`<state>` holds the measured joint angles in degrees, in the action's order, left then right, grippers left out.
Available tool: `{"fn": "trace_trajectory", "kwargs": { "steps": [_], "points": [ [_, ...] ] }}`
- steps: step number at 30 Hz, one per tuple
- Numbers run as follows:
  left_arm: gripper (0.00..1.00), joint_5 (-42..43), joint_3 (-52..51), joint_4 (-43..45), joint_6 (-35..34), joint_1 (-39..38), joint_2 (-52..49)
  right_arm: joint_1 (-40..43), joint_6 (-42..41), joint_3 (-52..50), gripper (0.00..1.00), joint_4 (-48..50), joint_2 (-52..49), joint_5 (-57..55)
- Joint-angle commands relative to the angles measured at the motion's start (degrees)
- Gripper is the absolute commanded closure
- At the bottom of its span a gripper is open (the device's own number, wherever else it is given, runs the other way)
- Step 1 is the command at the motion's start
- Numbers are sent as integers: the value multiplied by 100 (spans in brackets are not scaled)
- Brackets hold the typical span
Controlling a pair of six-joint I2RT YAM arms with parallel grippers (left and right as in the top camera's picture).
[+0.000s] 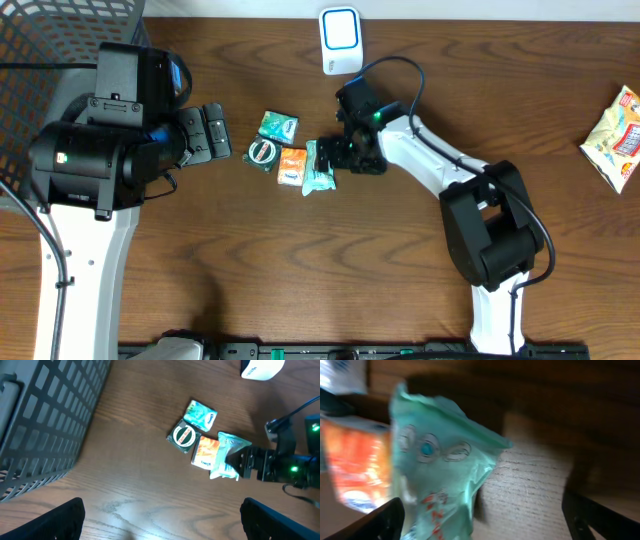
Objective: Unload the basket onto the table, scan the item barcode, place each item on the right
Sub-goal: 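Move the right gripper to the light green tissue pack and grasp it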
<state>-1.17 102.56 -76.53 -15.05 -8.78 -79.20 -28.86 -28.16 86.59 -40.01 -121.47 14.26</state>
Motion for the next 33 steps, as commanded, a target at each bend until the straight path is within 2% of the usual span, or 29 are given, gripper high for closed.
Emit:
{"fn": "trace_trajectory", "kwargs": {
  "steps": [1, 5, 11, 16, 21, 23, 27, 29, 31, 33],
  "points": [
    [2, 37, -33, -22, -28, 20, 13, -76, -96, -262, 12, 2, -31, -522],
    [2, 37, -33, -22, -28, 20, 13, -4, -98, -214, 15, -424, -9, -1185],
    [2, 37, -33, -22, -28, 20, 13, 247, -201, 238, 15, -1580, 116, -2111],
    [2, 37, -33, -22, -28, 20, 13, 284, -142, 756, 16, -2155, 234, -2133],
    [2, 37, -33, -22, -28, 20, 13, 87, 55, 1067, 20, -2291, 236, -2118],
    [2, 37, -33, -22, -28, 20, 13, 0, 584, 1067, 21, -2225, 234, -2098],
    [2, 37, -33, -22, -28, 20, 13, -127, 1440, 1067, 27, -2184, 232, -1770],
    [2, 37, -33, -22, -28, 20, 13, -212, 1499, 1064, 32, -2146, 232, -1622],
    [2, 37, -33, -22, -28, 20, 13, -306, 1495, 1060, 41, -2142, 232, -1742],
    [2, 37, -33, -22, -28, 20, 13, -382, 1493, 1043, 44, -2144, 232, -1928]
  ]
}}
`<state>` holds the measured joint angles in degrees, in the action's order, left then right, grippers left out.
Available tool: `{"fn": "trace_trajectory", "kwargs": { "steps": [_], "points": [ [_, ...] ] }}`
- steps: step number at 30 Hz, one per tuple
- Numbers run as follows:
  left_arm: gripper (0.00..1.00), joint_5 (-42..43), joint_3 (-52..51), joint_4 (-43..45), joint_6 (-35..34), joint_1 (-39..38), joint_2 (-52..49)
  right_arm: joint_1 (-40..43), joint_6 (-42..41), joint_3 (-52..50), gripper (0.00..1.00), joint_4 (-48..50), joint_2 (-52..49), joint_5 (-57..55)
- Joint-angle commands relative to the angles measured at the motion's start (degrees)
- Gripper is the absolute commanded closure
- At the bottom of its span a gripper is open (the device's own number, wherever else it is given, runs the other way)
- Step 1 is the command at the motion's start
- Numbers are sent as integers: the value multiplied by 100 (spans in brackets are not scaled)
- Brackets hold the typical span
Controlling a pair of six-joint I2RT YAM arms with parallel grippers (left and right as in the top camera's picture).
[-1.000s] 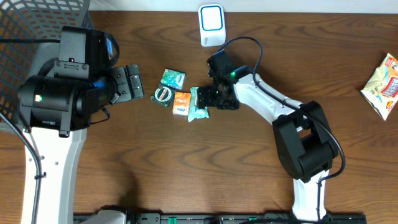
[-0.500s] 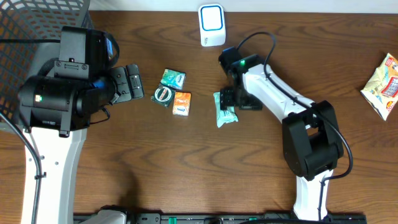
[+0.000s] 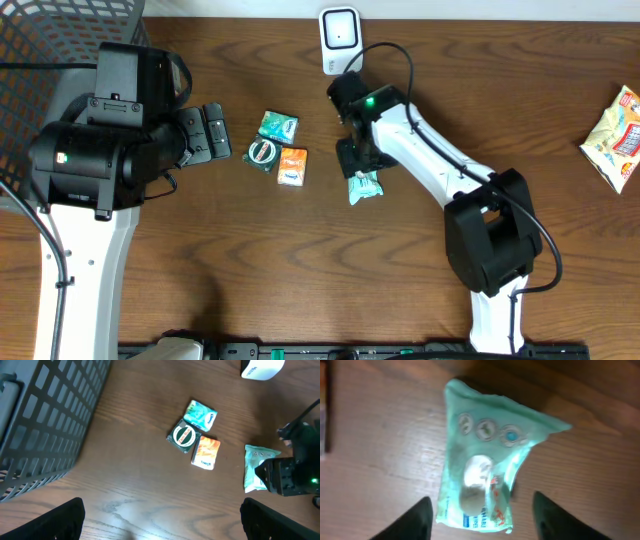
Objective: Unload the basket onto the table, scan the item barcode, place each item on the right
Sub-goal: 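Move the right gripper to the light green tissue pack and grasp it, then lift the tissue pack up toward the scanner with the right gripper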
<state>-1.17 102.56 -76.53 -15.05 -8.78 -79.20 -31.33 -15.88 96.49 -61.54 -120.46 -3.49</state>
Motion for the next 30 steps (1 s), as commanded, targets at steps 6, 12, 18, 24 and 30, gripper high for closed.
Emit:
{"fn": "trace_trajectory", "kwargs": {
  "steps": [6, 12, 18, 24, 30],
  "points": [
    [2, 37, -33, -22, -28, 20, 13, -280, -415, -192, 46, 157, 127, -750],
    [2, 37, -33, -22, -28, 20, 13, -273, -597, -234, 47, 105, 133, -629],
    [2, 37, -33, -22, -28, 20, 13, -343, -595, -92, 48, 170, 133, -295],
    [2, 37, -33, -22, -28, 20, 13, -479, -354, -127, 54, 295, 120, -424],
    [2, 37, -33, -22, -28, 20, 13, -570, -31, -284, 54, 527, 120, -605]
  ]
}}
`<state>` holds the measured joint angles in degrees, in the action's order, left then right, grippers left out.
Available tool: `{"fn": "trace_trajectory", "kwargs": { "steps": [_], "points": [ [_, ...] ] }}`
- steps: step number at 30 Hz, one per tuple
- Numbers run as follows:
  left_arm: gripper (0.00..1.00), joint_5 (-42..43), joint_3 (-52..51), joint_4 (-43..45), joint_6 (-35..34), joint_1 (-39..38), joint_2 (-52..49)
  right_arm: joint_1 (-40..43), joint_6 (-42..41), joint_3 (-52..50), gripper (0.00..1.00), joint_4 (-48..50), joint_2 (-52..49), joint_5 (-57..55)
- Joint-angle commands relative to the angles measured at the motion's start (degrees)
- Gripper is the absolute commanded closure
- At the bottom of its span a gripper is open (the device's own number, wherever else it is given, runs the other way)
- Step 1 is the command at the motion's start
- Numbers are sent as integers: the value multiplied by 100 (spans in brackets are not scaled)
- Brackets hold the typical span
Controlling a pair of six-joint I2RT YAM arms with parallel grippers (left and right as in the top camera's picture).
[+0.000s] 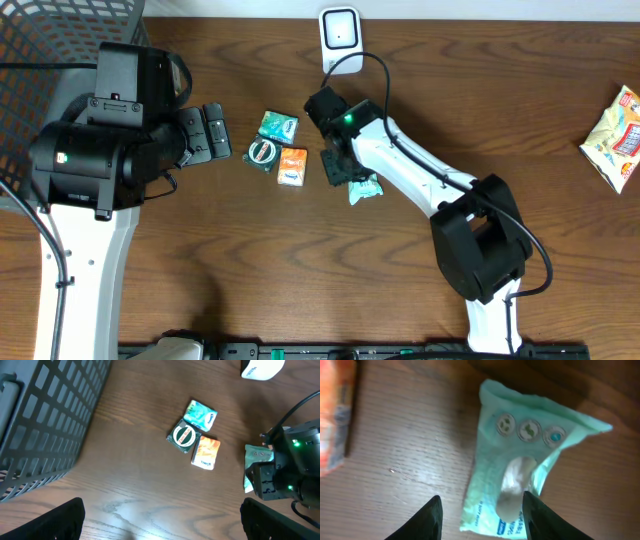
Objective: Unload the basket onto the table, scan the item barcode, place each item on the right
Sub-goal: 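Lift the tissue pack up toward the scanner with the right gripper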
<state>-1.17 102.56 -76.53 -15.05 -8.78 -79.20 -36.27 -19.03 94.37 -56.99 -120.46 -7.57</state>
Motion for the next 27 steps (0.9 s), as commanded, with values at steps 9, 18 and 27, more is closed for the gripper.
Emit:
{"fn": "trace_trajectory", "kwargs": {
  "steps": [9, 18, 27],
  "points": [
    [2, 37, -33, -22, -28, 20, 13, -92, 299, -562, 53, 446, 120, -299],
    [2, 37, -33, -22, -28, 20, 13, -76, 275, -977, 81, 664, 120, -295],
    [2, 37, -33, -22, -28, 20, 13, 507, 446, -195, 99, 48, 122, 1207]
  ]
}}
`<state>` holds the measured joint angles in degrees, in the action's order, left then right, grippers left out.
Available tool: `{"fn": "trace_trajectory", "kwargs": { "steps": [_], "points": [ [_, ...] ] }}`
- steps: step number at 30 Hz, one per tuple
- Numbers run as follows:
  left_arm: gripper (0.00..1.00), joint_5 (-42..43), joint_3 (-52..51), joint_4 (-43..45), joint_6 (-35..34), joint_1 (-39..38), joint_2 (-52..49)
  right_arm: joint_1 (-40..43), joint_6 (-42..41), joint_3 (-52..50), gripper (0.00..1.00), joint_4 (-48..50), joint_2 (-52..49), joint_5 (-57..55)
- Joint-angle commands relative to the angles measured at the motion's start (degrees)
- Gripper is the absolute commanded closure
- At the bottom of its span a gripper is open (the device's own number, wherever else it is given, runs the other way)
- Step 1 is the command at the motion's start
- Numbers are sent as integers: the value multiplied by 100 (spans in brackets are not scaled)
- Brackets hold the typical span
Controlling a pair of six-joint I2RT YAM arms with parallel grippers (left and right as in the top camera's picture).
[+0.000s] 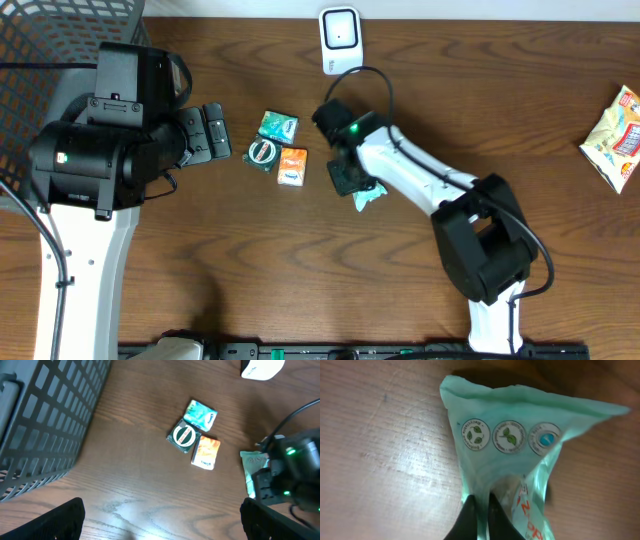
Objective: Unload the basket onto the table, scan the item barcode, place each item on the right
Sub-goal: 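Lift the tissue pack up toward the scanner with the right gripper, then carry the pack rightward, set it on the table, open the gripper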
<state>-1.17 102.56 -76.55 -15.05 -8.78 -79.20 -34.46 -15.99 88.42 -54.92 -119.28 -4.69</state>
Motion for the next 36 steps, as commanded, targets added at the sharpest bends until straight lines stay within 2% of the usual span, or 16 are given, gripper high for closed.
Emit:
{"fn": "trace_trajectory", "kwargs": {
  "steps": [1, 7, 11, 12, 16, 18, 21, 24, 29, 31, 32, 36],
  "points": [
    [2, 37, -35, -20, -28, 20, 13, 463, 302, 544, 99, -275, 4, 1296],
    [2, 37, -33, -20, -28, 20, 13, 1423, 1119, 850, 99, -540, 4, 4201],
    [2, 37, -33, -20, -28, 20, 13, 1823, 1641, 800, 99, -721, 2, 4533],
    [2, 37, -33, -20, -28, 20, 13, 1829, 1790, 800, 96, -796, 2, 4500],
    [2, 37, -33, -20, -28, 20, 13, 1596, 1838, 800, 77, -1012, 2, 3499],
    [2, 37, -33, -20, -28, 20, 13, 1373, 1650, 774, 75, -1016, 2, 2865],
    [2, 37, -33, -20, -28, 20, 13, 938, 1209, 697, 68, -911, 2, 1692],
    [2, 37, -33, -20, -28, 20, 13, 380, 459, 498, 57, -667, 2, 192],
    [2, 37, -33, -20, -28, 20, 13, -245, -37, 243, 55, -396, 2, -992],
    [2, 37, -33, -20, -28, 20, 13, -402, -138, 96, 47, -262, 2, -1329],
    [2, 37, -33, -20, -28, 20, 13, -461, -136, 9, 43, -179, 2, -1390],
    [2, 37, -33, -20, -28, 20, 13, -564, -138, -415, 43, 238, 0, -1366]
  ]
}}
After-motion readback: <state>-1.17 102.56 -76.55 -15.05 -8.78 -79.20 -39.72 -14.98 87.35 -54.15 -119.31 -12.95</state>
